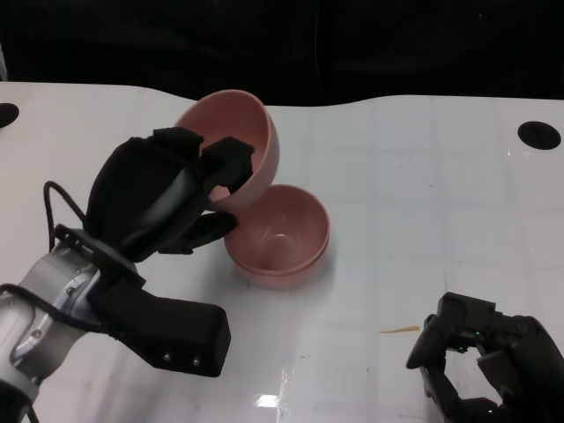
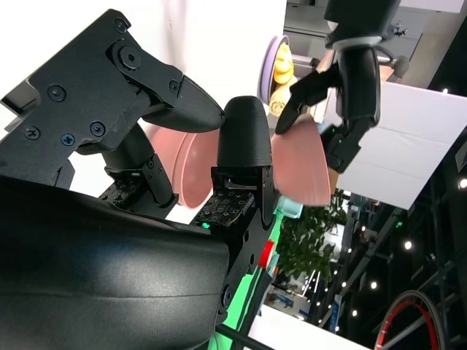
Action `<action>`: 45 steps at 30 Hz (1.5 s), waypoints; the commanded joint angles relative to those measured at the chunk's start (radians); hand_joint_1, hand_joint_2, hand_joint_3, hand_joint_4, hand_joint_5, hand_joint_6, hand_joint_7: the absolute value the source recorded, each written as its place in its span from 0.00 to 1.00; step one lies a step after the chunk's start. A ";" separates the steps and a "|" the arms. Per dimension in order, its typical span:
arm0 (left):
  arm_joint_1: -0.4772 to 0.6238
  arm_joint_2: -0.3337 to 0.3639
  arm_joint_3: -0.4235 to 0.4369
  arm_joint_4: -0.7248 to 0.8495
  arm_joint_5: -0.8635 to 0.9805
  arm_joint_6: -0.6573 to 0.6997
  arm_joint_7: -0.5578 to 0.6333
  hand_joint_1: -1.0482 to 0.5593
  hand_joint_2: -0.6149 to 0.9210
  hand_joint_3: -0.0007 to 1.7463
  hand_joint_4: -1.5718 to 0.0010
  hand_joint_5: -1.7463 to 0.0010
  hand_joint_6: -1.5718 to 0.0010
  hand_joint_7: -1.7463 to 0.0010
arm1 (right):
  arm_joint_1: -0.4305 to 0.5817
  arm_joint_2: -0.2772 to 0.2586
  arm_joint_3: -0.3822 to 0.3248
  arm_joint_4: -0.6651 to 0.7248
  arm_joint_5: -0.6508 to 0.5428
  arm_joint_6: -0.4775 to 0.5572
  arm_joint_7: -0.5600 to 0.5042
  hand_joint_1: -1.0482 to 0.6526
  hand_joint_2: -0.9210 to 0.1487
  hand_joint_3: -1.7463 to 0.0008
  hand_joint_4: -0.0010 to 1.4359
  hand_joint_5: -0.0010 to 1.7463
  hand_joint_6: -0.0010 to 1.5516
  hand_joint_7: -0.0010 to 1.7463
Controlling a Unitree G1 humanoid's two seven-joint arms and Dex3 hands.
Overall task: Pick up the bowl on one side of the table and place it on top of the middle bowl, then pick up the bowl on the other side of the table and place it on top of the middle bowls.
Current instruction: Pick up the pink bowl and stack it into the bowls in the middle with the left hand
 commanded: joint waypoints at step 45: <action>-0.041 -0.082 -0.178 0.103 0.091 0.235 -0.268 0.11 1.00 0.22 0.99 0.99 0.95 1.00 | 0.001 0.009 -0.022 0.011 -0.016 -0.010 -0.004 0.50 0.48 0.28 0.61 1.00 0.54 0.83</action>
